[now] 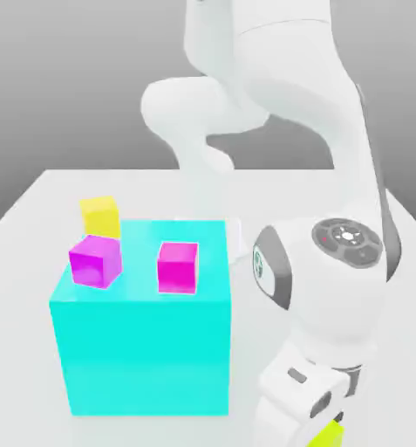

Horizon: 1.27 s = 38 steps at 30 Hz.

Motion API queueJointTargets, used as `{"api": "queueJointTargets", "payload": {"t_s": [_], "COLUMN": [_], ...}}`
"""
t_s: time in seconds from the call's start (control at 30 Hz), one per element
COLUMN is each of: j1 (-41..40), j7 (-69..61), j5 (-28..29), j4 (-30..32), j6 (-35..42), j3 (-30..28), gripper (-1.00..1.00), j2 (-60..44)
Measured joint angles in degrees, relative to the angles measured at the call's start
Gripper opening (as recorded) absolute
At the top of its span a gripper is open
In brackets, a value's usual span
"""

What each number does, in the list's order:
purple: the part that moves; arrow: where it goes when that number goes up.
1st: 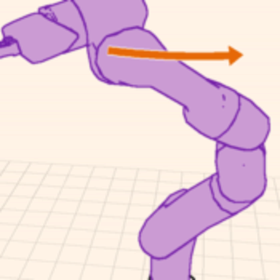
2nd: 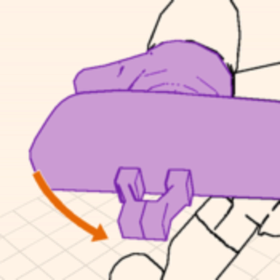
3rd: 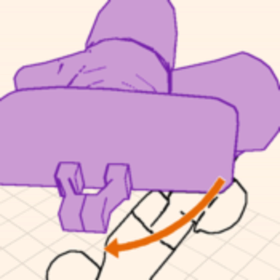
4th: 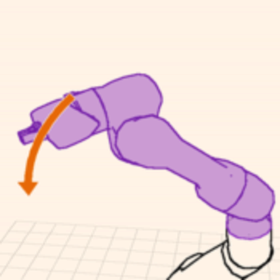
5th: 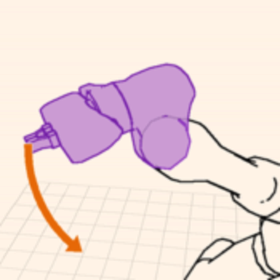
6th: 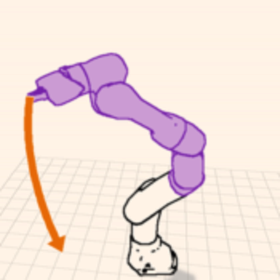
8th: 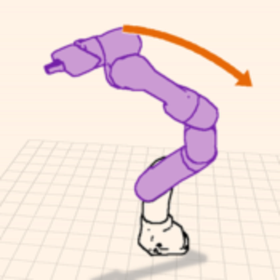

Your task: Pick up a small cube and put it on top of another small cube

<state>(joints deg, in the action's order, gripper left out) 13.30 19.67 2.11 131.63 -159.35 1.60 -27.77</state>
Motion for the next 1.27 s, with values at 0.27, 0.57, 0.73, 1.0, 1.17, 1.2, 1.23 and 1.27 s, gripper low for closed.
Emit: {"api": "queueJointTargets", "payload": {"t_s": [0.27,0.57,0.73,1.0,1.17,1.2,1.23,1.27], "j1": [-0.31,-7.68,-14.07,-23.42,-23.97,-23.97,-23.97,-23.97], "j7": [-0.38,14.48,26.37,44.16,44.68,44.68,44.68,44.68], "j5": [-0.46,-3.78,-2.26,1.11,1.15,1.15,1.15,1.15], "j4": [1.41,4.37,5.97,9.6,13.56,13.56,13.56,13.56], "j6": [5.41,21.0,29.73,39.69,33.54,33.54,33.54,33.54], "j3": [0.43,-6.46,-8.15,-10.2,-10.5,-10.5,-10.5,-10.5], "gripper": [-1.0,-1.0,-1.0,-1.0,1.0,1.0,1.0,1.0], "j2": [6.79,25.33,35.75,49.54,47.34,47.34,47.34,47.34]}}
